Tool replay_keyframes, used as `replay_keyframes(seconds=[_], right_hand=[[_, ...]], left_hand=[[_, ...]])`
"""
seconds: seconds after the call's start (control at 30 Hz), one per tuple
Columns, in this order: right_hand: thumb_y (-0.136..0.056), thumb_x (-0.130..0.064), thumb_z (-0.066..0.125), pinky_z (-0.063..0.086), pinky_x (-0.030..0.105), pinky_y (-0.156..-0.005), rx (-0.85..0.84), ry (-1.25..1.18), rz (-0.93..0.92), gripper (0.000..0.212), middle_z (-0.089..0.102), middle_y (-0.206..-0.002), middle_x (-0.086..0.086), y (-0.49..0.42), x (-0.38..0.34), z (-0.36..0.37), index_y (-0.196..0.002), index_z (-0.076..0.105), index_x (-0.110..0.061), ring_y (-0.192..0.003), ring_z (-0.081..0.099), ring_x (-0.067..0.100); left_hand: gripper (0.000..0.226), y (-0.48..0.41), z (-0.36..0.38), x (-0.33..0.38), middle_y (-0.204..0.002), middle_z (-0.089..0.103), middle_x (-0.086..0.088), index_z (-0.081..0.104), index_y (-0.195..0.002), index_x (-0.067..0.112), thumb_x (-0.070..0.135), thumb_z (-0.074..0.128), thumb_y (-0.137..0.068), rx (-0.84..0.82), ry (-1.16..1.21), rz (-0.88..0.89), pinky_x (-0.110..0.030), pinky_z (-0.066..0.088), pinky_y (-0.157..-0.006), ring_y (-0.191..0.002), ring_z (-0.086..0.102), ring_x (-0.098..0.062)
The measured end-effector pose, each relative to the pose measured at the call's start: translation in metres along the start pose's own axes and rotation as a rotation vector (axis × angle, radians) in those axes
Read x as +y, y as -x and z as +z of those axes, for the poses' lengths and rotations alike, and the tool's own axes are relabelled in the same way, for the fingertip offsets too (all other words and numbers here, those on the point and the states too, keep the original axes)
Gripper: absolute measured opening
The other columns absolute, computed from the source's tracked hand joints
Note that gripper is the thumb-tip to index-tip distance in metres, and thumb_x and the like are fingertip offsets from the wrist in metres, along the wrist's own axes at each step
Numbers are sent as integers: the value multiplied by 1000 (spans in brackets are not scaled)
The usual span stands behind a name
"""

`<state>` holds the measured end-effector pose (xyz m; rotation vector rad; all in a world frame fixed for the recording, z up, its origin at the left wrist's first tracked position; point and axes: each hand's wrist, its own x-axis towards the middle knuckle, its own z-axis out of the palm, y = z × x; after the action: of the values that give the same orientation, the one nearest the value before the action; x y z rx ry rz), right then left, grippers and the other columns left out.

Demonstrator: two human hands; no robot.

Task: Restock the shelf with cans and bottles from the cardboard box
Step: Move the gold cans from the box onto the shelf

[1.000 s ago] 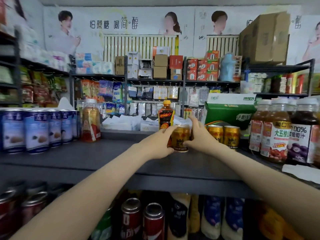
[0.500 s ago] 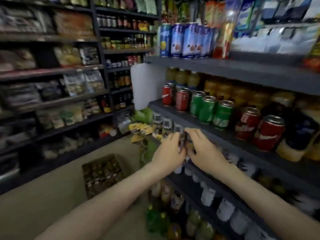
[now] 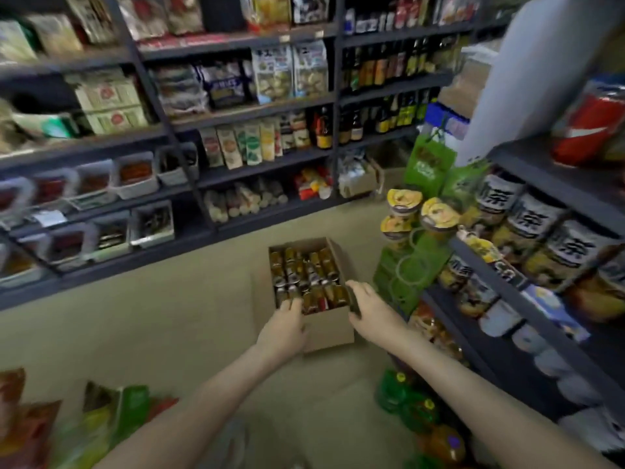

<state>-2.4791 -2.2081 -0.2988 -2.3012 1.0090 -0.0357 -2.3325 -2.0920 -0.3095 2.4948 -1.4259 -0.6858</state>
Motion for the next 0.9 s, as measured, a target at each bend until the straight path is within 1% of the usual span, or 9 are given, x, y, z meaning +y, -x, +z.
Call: replay_keyframes(seconds=[0.13,0.23,0.33,0.47,0.57,0.7,0.77,0.83,0.9], right_hand=[[-94,-13,51,45,31,-92,-58,-44,77,65,28,-151,0,-72,-1,27,-151,19,-21,-126,46,21],[-94,-14,52,47,31,-93,-113,-80,159,70,27,-150,-1,-115,13,41,-152,15,-22,-126,45,19],[-93,-14,56,42,31,-102,-163,-89,242,69,29,-150,2,-160,41,51,-151,19,-19,-130,42,19],[-91,-12,58,40,30,-101,-244,-91,347,68,36,-145,4,-231,90,68,-149,23,-19,-126,46,19],[-90,-13,59,39,34,-106,-318,-92,391,69,35,-147,6,-296,131,84,-149,23,-17,-130,43,22],[-93,-13,55,37,35,-106,-388,-57,500,70,35,-147,11,-384,184,120,-151,17,-16,-132,43,26],[-91,-15,57,39,34,-104,-369,-65,551,67,44,-140,8,-420,209,151,-149,23,-18,-128,47,24],[-89,-22,58,46,38,-100,-346,-133,558,65,53,-128,-1,-448,237,188,-146,28,-27,-121,55,24],[-92,-24,55,46,35,-97,-372,-151,570,66,50,-126,-7,-469,263,230,-149,22,-26,-117,56,23]], left_hand=[[40,-69,-18,-51,-131,44,-11,37,-133,12,20,46,-95,-71,-26,-34,-36,42,-90,-116,50,-29],[45,-117,-13,-76,-132,41,-12,33,-138,10,21,45,-96,-178,-72,-36,-38,42,-91,-117,49,-30],[51,-161,5,-89,-136,38,-11,31,-140,11,21,49,-94,-314,-99,-37,-38,44,-94,-119,47,-29],[57,-235,32,-97,-142,32,-12,24,-145,8,24,48,-95,-416,-122,-57,-38,42,-98,-124,43,-30],[55,-298,53,-107,-143,32,-12,25,-146,10,23,45,-96,-419,-96,-116,-34,42,-98,-124,44,-29],[45,-390,92,-134,-139,40,-8,35,-143,19,30,35,-99,-363,-78,-207,-32,41,-98,-123,42,-25],[42,-431,123,-151,-140,39,-7,35,-142,22,31,33,-101,-365,-61,-277,-34,40,-99,-124,41,-24],[45,-465,165,-170,-145,33,-10,29,-146,22,30,33,-101,-396,-48,-309,-35,39,-102,-129,37,-26],[50,-490,214,-187,-152,25,-12,22,-149,23,31,33,-101,-442,-8,-345,-38,38,-106,-134,33,-29]])
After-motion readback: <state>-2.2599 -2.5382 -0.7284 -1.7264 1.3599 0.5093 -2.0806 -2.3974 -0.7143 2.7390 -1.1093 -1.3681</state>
